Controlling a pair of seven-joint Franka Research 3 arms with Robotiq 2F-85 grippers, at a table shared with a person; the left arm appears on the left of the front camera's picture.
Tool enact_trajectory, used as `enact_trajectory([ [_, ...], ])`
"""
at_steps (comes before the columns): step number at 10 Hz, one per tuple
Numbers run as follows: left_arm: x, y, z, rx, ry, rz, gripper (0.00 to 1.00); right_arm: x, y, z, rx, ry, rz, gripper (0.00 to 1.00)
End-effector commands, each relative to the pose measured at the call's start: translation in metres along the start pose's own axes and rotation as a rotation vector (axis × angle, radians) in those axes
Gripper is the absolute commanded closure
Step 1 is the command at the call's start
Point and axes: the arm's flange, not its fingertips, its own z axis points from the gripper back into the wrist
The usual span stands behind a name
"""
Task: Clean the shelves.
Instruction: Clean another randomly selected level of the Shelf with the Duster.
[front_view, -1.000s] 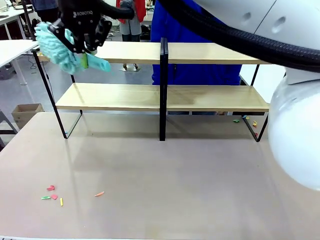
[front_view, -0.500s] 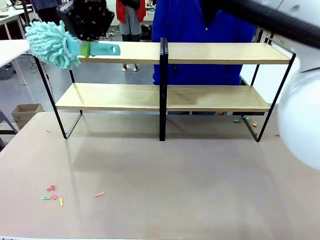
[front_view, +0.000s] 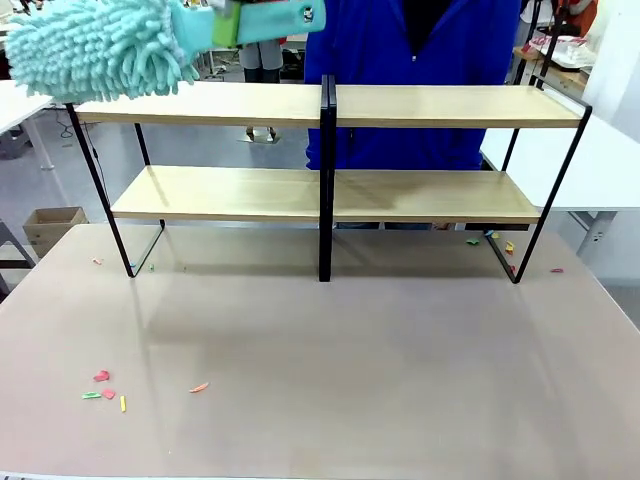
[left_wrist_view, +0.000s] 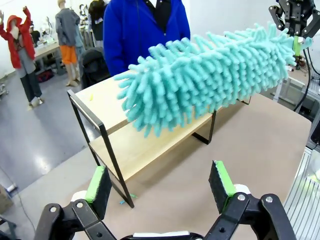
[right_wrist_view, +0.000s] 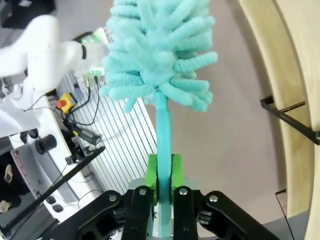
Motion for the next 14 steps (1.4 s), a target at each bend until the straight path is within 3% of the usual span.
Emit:
enact_trajectory([
  [1,0.000,0.000,0.000,0.000,0.009,-0.006,0.00,-0.003,-0.018,0.007,0.055,-0.017,0.021,0.88],
  [3,0.000,0.000,0.000,0.000,0.009,-0.006,0.00,-0.016,-0.028,0.007,0.060,-0.033,-0.016,0.88],
  [5,0.000,0.000,0.000,0.000,0.009,-0.006,0.00,-0.066,-0.037,0.023,0.044,-0.042,-0.011,0.88],
  [7,0.000,0.000,0.000,0.000,0.009,-0.006,0.00,-0.157,-0.056,0.050,0.018,-0.036,-0.098,0.88],
  [10,0.000,0.000,0.000,0.000,0.009,-0.006,0.00,-0.307,-0.075,0.072,0.064,-0.183,-0.216,0.88],
  [12,0.000,0.000,0.000,0.000,0.009,-0.006,0.00,-0.394,-0.088,0.058,0.074,-0.334,-0.306,0.88],
  [14,0.000,0.000,0.000,0.000,0.009,-0.006,0.00,-0.445,-0.092,0.024,0.079,-0.394,-0.408,0.88],
])
